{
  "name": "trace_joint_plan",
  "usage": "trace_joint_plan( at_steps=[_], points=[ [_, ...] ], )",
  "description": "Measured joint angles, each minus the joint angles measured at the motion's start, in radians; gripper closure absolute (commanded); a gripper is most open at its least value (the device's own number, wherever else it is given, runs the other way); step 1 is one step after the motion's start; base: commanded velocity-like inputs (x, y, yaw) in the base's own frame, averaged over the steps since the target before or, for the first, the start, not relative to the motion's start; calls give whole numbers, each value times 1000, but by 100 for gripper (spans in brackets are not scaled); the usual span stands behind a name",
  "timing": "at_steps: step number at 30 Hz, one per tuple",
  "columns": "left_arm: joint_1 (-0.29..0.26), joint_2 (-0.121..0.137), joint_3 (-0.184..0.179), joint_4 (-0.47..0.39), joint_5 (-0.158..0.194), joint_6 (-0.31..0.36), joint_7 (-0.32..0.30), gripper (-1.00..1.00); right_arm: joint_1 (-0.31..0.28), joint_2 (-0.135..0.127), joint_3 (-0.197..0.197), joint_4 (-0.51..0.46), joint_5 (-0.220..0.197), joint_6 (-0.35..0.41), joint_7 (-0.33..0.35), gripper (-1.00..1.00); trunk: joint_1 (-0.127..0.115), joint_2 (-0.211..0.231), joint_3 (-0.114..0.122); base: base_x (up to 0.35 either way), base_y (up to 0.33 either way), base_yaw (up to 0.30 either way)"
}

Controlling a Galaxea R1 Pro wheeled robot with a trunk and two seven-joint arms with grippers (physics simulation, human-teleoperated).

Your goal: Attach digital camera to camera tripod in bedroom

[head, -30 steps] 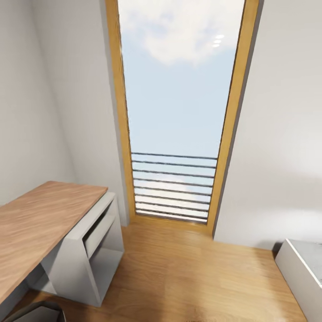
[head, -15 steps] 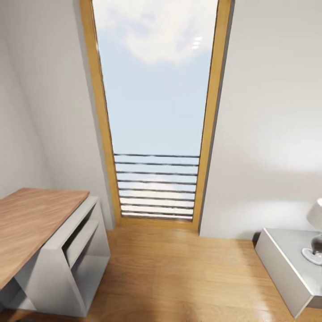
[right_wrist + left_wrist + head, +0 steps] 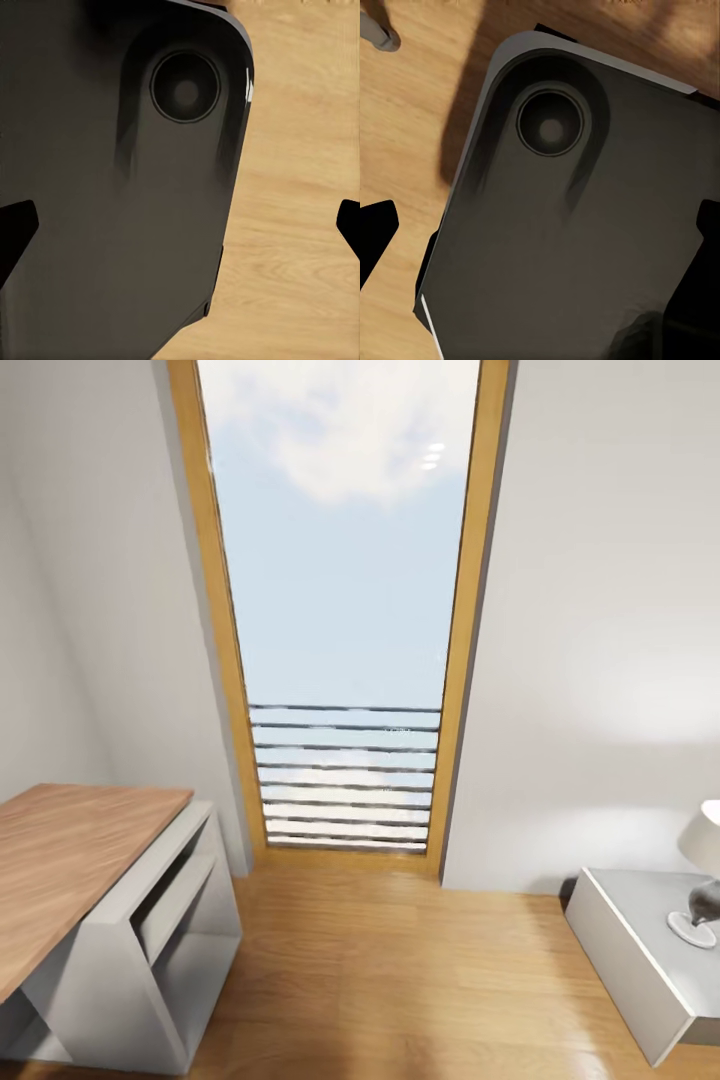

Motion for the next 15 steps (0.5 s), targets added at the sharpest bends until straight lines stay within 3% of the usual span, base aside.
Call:
trace_joint_plan(
  at_steps=[15],
  points=[
    [0,0,-1,-1,-2,0,-1,-100,0,0,0,0,0,0,0,-100,0,0,0,285,0,-1]
  ],
)
